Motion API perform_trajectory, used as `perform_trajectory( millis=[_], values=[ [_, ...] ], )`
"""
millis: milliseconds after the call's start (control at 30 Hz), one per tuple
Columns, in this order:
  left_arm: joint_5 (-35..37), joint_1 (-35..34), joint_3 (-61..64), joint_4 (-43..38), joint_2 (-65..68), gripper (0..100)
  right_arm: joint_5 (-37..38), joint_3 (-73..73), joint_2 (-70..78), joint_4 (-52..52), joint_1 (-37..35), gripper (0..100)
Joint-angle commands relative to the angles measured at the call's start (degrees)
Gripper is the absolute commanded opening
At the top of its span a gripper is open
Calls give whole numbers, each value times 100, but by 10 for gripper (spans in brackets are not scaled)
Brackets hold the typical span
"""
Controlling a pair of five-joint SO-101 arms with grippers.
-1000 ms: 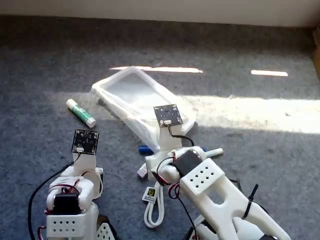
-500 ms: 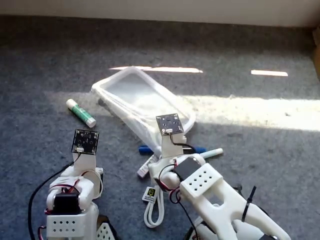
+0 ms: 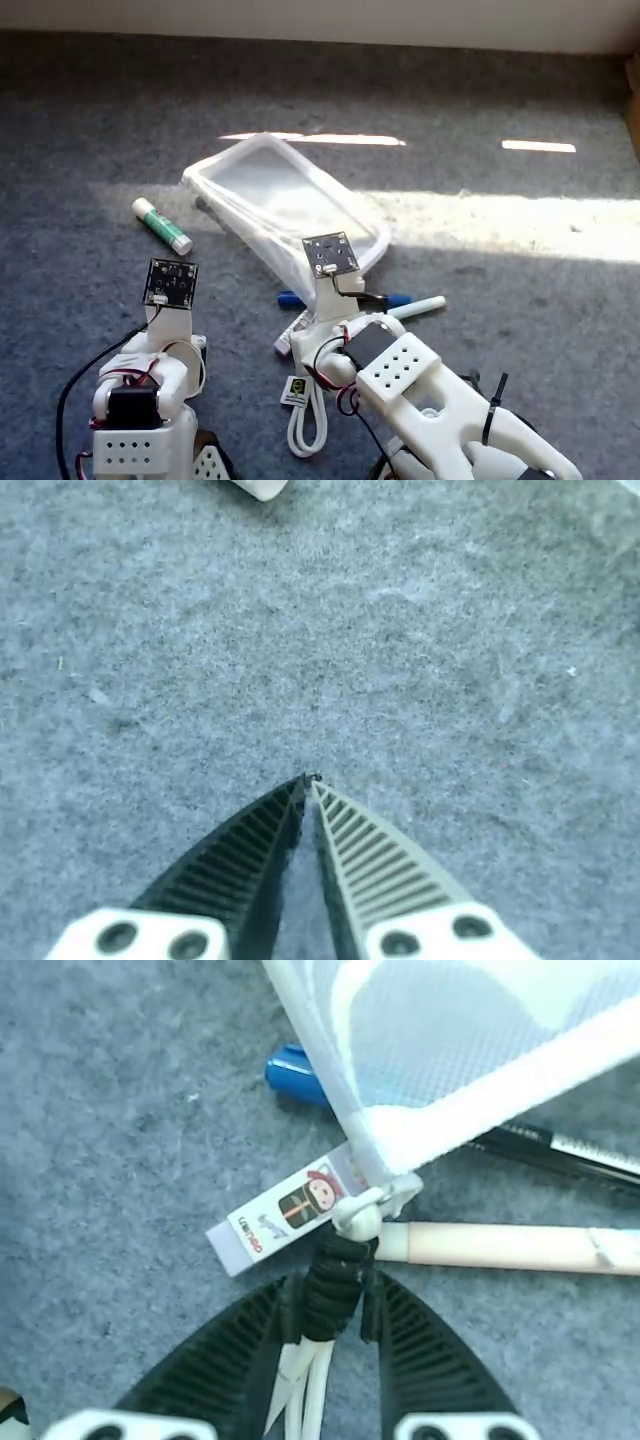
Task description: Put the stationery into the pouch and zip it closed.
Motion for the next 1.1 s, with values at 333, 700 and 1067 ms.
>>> perform_trajectory(
  millis=[333,700,1067],
  values=[
    [-35,-84,66,35,-57,7,-229,-75,1121,-277,-84,106],
    [-35,-84,66,35,-57,7,-378,-330,1886,-593,-57,102],
    [-35,-84,57,35,-57,7,35,-330,1886,-585,-57,102]
  ],
)
